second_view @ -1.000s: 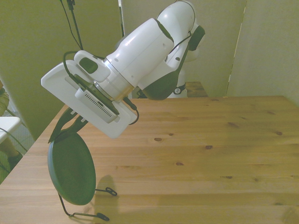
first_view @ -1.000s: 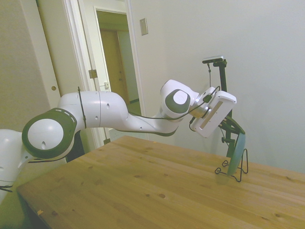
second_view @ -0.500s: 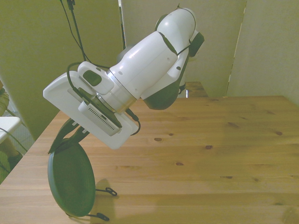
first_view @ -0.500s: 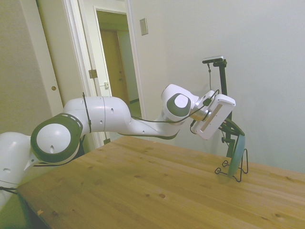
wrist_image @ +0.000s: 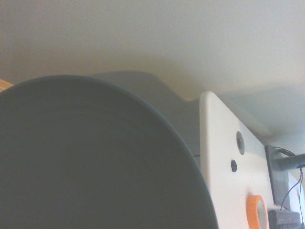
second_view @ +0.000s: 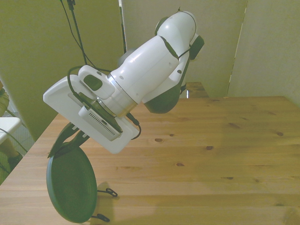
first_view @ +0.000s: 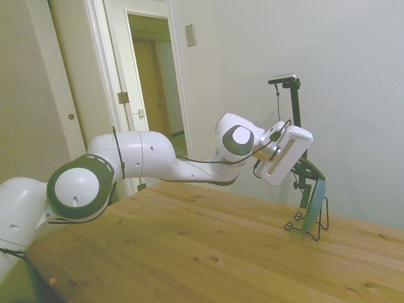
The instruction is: Load the plate
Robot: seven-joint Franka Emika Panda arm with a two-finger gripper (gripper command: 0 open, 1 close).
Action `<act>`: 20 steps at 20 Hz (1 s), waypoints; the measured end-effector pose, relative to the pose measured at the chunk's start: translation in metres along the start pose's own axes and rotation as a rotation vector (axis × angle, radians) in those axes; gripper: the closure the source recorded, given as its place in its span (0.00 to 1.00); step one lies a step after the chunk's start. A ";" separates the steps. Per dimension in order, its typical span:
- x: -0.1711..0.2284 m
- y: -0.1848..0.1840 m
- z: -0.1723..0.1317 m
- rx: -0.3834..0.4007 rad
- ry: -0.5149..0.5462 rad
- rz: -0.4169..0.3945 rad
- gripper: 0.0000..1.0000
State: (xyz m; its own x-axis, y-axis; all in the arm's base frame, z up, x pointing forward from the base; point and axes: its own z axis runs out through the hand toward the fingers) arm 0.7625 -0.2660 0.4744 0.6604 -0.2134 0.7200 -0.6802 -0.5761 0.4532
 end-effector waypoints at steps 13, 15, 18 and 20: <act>-0.005 -0.005 0.003 0.007 -0.014 -0.001 0.00; -0.006 -0.004 0.004 0.002 -0.021 -0.001 0.00; -0.006 -0.003 0.005 0.000 -0.024 0.000 0.00; -0.006 -0.003 0.005 0.000 -0.024 0.000 0.00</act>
State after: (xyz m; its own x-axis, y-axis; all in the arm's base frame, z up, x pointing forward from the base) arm 0.7622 -0.2672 0.4659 0.6678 -0.2326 0.7071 -0.6803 -0.5761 0.4530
